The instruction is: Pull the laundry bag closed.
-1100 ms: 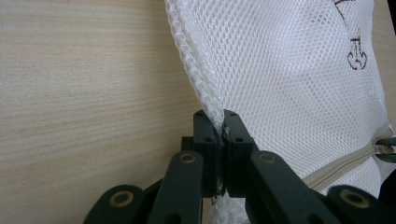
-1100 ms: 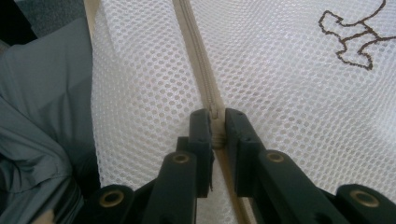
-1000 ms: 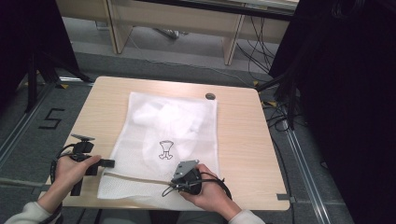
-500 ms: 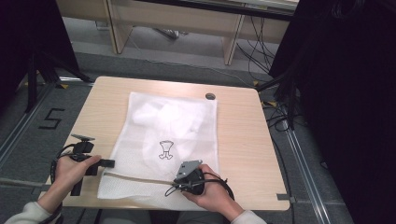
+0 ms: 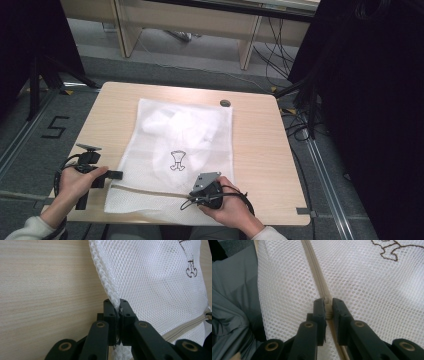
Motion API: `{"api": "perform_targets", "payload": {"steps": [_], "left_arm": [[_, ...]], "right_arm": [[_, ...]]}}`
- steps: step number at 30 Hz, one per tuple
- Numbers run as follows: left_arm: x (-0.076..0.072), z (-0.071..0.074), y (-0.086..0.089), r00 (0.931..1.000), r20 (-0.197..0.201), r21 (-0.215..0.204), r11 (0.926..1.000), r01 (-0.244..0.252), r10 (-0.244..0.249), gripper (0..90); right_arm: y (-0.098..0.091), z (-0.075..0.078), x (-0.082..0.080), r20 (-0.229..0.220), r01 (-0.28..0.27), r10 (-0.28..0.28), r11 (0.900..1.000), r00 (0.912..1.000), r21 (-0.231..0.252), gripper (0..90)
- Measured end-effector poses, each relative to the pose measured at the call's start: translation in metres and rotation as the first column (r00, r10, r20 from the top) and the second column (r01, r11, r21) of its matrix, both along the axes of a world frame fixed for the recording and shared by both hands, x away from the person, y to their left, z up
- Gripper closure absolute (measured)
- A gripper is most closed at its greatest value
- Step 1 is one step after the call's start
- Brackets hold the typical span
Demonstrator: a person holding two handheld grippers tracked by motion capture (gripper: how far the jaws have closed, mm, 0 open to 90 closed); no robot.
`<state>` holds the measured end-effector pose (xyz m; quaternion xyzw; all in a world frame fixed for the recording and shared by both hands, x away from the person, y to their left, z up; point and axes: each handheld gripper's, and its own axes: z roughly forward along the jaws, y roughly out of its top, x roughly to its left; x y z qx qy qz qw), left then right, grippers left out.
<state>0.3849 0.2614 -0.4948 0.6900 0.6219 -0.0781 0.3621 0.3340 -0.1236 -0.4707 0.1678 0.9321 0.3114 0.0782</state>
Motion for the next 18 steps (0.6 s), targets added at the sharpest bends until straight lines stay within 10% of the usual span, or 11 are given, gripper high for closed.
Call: {"api": "perform_targets", "payload": {"steps": [18], "left_arm": [[0.0001, 0.0001, 0.0004, 1.0000, 0.000, -0.002, 1.0000, 0.000, 0.000, 85.6]], "right_arm": [[-0.0083, 0.0018, -0.0007, -0.001, 0.011, -0.011, 0.9999, 0.9999, 0.005, 82.4]]}}
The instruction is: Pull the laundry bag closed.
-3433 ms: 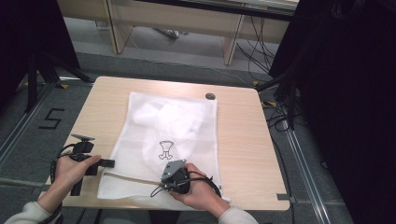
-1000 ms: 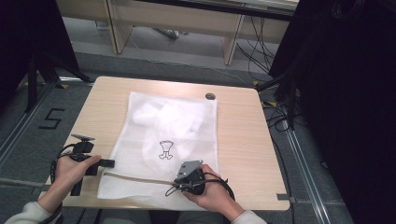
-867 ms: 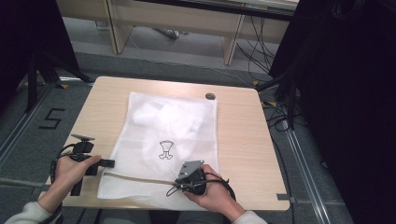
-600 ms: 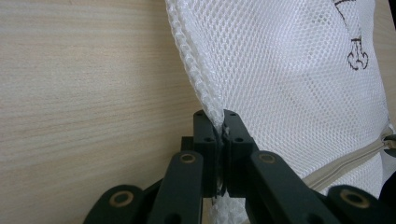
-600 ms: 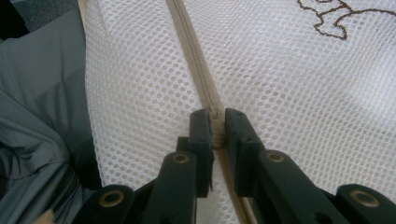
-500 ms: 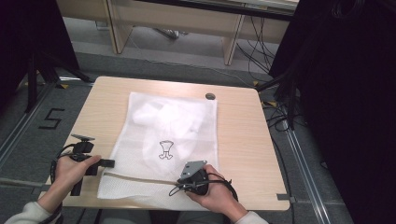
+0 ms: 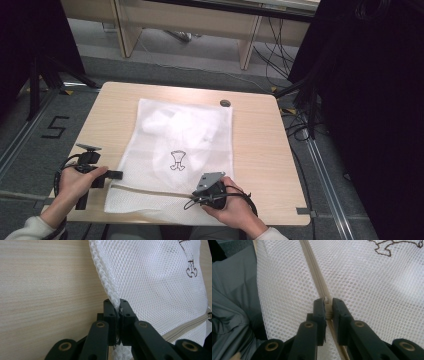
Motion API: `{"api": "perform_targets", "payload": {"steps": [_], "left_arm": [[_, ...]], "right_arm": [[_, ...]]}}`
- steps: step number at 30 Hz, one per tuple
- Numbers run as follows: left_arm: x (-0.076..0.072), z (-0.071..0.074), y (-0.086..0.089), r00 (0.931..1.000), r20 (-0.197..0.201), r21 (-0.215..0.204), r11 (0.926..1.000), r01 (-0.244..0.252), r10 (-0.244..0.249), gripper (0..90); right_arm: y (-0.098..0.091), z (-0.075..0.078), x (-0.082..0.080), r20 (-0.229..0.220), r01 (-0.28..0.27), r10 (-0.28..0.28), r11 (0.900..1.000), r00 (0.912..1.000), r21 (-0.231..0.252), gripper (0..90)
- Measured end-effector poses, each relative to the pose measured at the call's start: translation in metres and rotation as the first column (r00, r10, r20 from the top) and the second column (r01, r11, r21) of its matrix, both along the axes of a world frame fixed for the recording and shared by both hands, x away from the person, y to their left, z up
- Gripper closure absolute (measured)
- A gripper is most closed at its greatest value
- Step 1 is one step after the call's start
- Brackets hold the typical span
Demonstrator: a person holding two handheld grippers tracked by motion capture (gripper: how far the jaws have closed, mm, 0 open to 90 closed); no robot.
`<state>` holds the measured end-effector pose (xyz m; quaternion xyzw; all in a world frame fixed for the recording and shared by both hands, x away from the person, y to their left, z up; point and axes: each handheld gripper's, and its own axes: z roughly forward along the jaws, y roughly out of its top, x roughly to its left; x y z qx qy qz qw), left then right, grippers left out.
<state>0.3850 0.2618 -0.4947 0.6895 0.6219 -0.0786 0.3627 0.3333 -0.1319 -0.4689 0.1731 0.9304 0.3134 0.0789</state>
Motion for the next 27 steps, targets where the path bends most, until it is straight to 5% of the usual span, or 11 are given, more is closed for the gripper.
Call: {"api": "perform_targets", "payload": {"steps": [27], "left_arm": [[0.000, 0.000, 0.000, 1.0000, 0.002, 0.001, 1.0000, -0.001, 0.001, 85.5]], "right_arm": [[-0.011, 0.001, -0.001, -0.005, 0.023, -0.023, 0.9996, 0.9997, 0.016, 82.4]]}}
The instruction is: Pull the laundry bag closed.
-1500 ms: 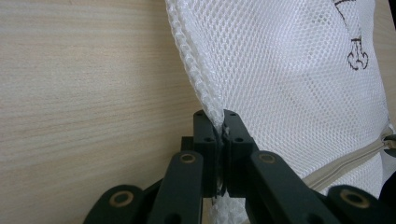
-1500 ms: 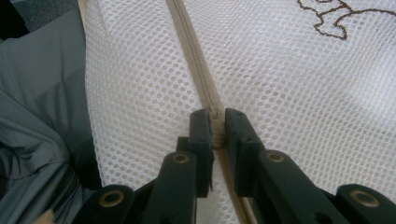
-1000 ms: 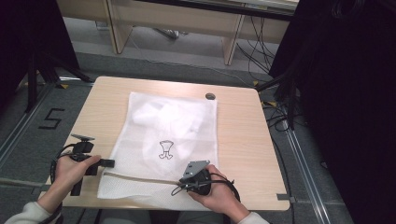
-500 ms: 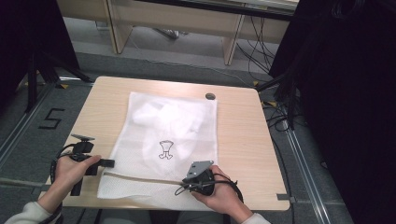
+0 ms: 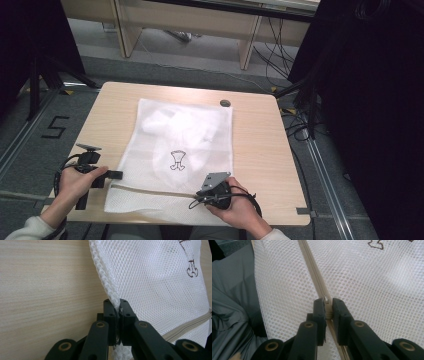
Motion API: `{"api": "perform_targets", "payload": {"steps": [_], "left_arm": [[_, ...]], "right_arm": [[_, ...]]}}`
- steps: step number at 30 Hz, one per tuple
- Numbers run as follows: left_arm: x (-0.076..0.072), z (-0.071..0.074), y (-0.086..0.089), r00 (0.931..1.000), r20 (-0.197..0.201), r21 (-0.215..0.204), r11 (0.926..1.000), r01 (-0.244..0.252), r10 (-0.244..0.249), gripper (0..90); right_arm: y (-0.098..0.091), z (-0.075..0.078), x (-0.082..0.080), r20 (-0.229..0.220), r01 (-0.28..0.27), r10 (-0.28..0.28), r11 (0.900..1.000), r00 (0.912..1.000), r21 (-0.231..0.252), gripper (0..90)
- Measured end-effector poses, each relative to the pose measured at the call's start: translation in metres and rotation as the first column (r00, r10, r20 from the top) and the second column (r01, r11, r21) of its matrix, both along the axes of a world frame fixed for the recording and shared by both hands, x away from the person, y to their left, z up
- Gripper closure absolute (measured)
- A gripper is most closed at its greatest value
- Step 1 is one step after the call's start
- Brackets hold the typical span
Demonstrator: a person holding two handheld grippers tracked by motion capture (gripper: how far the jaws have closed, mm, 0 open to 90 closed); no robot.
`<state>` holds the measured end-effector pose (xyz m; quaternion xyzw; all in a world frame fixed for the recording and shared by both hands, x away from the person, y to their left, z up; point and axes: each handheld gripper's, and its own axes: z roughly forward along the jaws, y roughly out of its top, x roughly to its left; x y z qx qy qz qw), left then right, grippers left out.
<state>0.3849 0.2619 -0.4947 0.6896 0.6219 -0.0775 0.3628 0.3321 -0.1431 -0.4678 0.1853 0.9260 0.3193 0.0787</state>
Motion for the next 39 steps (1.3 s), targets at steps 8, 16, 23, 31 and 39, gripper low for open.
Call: {"api": "perform_targets", "payload": {"steps": [8, 16, 23, 31, 39], "left_arm": [[0.000, 0.000, 0.000, 1.0000, -0.001, 0.000, 1.0000, 0.000, 0.000, 85.6], [0.000, 0.000, 0.000, 1.0000, 0.000, 0.003, 1.0000, -0.002, 0.002, 85.5], [0.000, 0.000, 0.000, 1.0000, 0.000, 0.001, 1.0000, -0.002, 0.002, 85.5], [0.000, 0.000, 0.000, 1.0000, -0.001, 0.000, 1.0000, -0.002, 0.002, 85.5], [0.001, -0.001, 0.000, 1.0000, 0.000, 0.003, 1.0000, -0.003, 0.003, 85.5]], "right_arm": [[-0.001, 0.001, 0.000, -0.005, 0.010, -0.010, 0.9999, 0.9999, -0.006, 82.5], [-0.009, 0.002, 0.001, -0.016, 0.022, -0.022, 0.9997, 0.9996, -0.003, 82.4], [-0.013, 0.001, 0.001, -0.011, 0.028, -0.028, 0.9996, 0.9995, 0.004, 82.5], [-0.015, 0.001, 0.001, -0.010, 0.024, -0.024, 0.9997, 0.9997, 0.007, 82.4], [-0.017, 0.001, 0.002, -0.013, 0.037, -0.037, 0.9993, 0.9992, 0.001, 82.5]]}}
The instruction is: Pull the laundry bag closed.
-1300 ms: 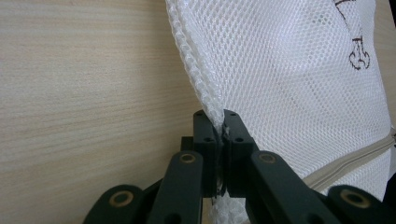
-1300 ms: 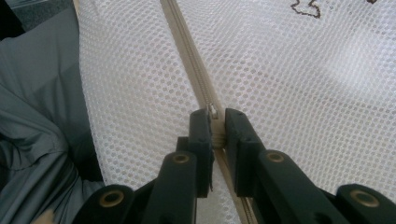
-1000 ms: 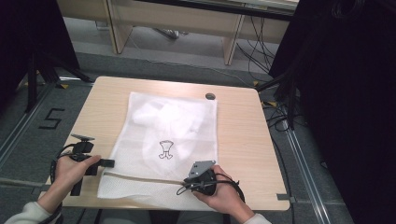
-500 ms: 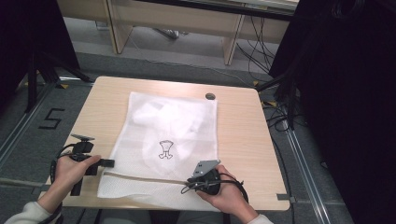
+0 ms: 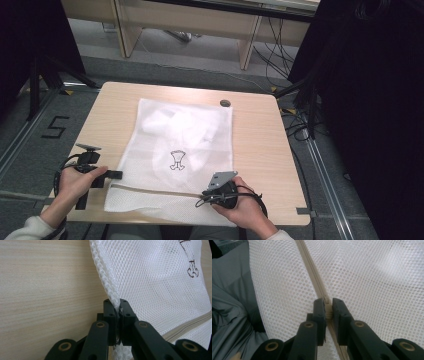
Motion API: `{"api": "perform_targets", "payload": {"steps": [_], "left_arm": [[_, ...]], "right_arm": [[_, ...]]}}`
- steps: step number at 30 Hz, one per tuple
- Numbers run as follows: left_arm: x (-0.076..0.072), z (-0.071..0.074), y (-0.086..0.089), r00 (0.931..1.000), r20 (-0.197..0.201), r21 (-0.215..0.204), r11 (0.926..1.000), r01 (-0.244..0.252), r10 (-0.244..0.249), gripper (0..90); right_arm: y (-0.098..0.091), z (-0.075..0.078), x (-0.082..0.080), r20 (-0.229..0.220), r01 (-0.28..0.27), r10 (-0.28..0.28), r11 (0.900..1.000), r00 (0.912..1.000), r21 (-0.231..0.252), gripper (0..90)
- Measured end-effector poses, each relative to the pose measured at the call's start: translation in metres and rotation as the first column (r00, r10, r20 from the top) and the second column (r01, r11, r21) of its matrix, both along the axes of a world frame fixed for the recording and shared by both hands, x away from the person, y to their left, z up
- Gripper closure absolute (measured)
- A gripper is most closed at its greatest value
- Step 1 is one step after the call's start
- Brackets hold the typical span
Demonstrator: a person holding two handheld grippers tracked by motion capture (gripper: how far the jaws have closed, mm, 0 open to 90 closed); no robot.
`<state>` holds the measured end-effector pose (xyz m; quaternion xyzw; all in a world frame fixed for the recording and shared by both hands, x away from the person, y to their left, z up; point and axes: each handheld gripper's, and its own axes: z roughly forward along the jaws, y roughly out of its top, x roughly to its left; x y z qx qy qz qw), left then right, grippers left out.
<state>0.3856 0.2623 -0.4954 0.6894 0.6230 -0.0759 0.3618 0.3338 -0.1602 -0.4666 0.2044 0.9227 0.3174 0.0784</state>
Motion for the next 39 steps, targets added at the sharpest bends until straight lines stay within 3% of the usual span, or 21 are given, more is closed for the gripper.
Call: {"api": "perform_targets", "payload": {"steps": [14, 16, 17, 25, 37, 39], "left_arm": [[0.000, 0.001, -0.001, 1.0000, 0.006, 0.004, 1.0000, -0.006, 0.006, 85.4], [0.000, 0.001, 0.000, 1.0000, 0.006, 0.003, 1.0000, -0.005, 0.005, 85.4], [0.000, 0.001, 0.000, 1.0000, 0.007, 0.005, 1.0000, -0.005, 0.005, 85.4], [0.000, 0.001, 0.000, 1.0000, 0.005, 0.003, 1.0000, -0.003, 0.003, 85.4], [0.000, 0.001, 0.001, 1.0000, 0.006, 0.007, 1.0000, -0.002, 0.002, 85.3], [0.000, 0.001, 0.001, 1.0000, 0.006, 0.007, 1.0000, -0.003, 0.003, 85.3]], "right_arm": [[-0.008, 0.003, 0.001, 0.005, 0.009, -0.009, 0.9999, 0.9999, -0.006, 82.5], [-0.010, 0.003, -0.001, -0.015, 0.054, -0.054, 0.9982, 0.9984, -0.028, 82.5], [-0.011, 0.002, 0.001, -0.002, 0.008, -0.008, 1.0000, 1.0000, 0.001, 82.5], [-0.014, 0.003, -0.001, -0.011, 0.026, -0.026, 0.9996, 0.9996, -0.006, 82.5], [-0.019, 0.004, 0.001, 0.002, 0.001, -0.001, 1.0000, 1.0000, -0.003, 82.5], [-0.021, 0.004, 0.000, -0.009, 0.025, -0.025, 0.9997, 0.9996, -0.001, 82.4]]}}
